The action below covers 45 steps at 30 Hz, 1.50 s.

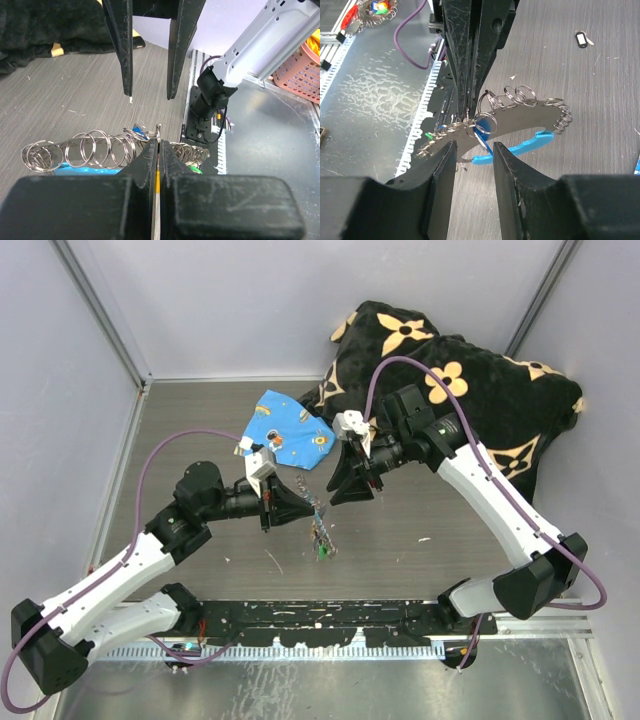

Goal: Remove the keys from the keyring
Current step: Remove the key from the keyring.

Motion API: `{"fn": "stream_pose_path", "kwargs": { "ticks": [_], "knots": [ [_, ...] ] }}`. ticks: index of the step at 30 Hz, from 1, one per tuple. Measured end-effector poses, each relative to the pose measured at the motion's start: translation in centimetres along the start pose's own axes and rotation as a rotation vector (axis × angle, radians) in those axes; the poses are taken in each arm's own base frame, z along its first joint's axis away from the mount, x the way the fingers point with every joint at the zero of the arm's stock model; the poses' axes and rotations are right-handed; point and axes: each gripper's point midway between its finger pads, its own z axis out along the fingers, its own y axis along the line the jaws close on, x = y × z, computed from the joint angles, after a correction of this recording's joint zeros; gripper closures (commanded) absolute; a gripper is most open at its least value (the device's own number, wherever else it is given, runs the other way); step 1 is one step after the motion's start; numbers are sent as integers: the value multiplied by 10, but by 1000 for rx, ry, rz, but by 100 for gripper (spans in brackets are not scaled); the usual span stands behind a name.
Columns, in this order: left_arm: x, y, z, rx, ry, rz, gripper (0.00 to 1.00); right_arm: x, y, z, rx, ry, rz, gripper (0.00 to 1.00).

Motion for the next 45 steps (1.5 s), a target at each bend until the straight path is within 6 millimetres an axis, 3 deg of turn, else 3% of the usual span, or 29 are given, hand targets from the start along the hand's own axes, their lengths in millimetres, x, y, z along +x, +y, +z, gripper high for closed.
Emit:
{"fn": "stream_pose_path", "kwargs": {
  "ticks": [30, 45],
  "knots": [
    [-27, 3, 1, -53, -132, -82, 100, -3, 6, 8, -63, -62, 43, 64],
    [-26, 6, 2, -69, -144, -124, 100, -9, 4, 9, -60, -76, 61, 69]
  ]
}}
